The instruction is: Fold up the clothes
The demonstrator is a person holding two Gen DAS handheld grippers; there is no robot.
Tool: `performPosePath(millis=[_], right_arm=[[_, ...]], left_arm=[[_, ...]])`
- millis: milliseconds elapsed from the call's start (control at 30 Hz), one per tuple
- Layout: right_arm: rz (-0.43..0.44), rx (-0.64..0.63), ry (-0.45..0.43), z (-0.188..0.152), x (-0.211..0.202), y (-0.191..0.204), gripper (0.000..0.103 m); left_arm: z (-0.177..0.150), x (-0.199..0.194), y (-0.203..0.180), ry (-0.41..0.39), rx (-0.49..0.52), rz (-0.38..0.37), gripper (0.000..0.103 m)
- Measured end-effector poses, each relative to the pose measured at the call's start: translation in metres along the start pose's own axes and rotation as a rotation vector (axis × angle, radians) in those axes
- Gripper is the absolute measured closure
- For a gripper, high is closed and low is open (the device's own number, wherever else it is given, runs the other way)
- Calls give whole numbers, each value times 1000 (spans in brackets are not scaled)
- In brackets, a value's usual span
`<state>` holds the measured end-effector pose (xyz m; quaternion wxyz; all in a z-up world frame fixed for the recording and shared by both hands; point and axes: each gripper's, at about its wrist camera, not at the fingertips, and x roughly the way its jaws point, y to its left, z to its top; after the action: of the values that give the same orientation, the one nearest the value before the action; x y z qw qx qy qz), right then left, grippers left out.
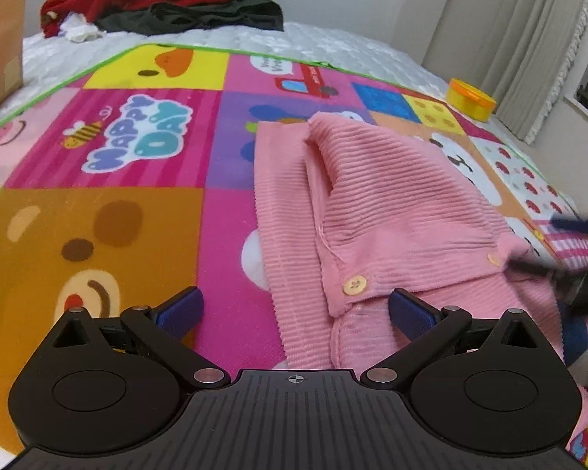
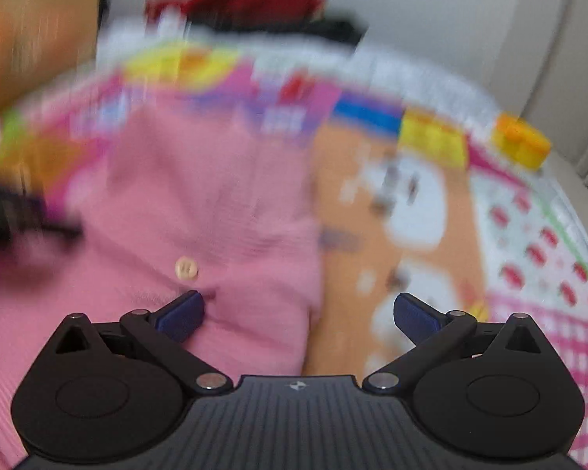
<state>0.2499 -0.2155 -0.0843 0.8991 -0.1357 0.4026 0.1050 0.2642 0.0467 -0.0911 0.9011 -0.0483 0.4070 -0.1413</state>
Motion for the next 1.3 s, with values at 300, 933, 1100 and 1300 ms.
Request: performPosePath(millis=[300,933,1100,1300], right_arm=[[-29,7,-12,-5,0,6,0],[83,186,65,2,-4,-22,0],[202,-36,2,-1,-55,-25,0],[242,-435,-26,-22,-90,16,0]], left_arm=[[0,0,0,7,0,5,0],[-5,-10,-7,-6,30,-24,0],[-10,-24,-19,-4,85,-35,0],[-22,-28,-35,74,168,72,0]])
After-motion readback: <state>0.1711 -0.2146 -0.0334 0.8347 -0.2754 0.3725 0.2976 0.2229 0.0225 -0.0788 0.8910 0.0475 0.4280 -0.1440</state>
